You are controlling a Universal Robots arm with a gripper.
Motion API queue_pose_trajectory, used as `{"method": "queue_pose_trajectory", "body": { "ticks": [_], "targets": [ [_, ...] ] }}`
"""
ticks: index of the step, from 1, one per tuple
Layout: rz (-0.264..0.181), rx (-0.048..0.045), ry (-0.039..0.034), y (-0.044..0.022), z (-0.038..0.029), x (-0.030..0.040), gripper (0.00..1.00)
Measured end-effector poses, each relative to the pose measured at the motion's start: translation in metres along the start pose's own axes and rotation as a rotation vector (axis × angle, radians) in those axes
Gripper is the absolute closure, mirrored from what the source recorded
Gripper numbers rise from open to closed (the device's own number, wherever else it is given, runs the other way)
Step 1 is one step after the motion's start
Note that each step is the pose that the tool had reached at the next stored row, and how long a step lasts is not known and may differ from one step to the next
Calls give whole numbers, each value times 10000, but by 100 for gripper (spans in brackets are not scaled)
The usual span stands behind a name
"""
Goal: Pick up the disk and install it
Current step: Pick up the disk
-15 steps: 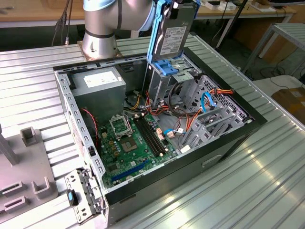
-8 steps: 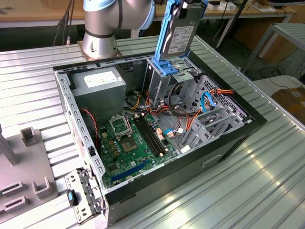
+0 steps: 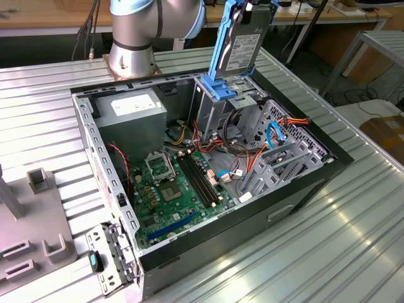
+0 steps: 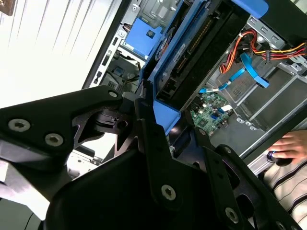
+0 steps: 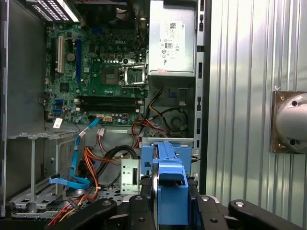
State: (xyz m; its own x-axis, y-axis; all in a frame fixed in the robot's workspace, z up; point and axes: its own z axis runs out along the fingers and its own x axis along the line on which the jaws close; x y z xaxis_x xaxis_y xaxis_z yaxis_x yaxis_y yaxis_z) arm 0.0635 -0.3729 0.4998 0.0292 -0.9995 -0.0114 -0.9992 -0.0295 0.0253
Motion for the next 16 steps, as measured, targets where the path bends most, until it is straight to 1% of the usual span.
{"method": "queue_pose_trajectory", "body": {
  "ticks": [3, 5, 7, 11, 13, 16],
  "targets": [
    [-1, 0, 1, 0, -1, 17, 63],
    [0, 0, -1, 1, 0, 59, 63],
    [0, 0, 1, 2, -1, 86, 63],
    [-1, 0, 0, 5, -2, 175, 63],
    [0, 0, 1, 6, -2, 206, 63],
    [0, 0, 1, 8, -3, 292, 63]
  ]
}}
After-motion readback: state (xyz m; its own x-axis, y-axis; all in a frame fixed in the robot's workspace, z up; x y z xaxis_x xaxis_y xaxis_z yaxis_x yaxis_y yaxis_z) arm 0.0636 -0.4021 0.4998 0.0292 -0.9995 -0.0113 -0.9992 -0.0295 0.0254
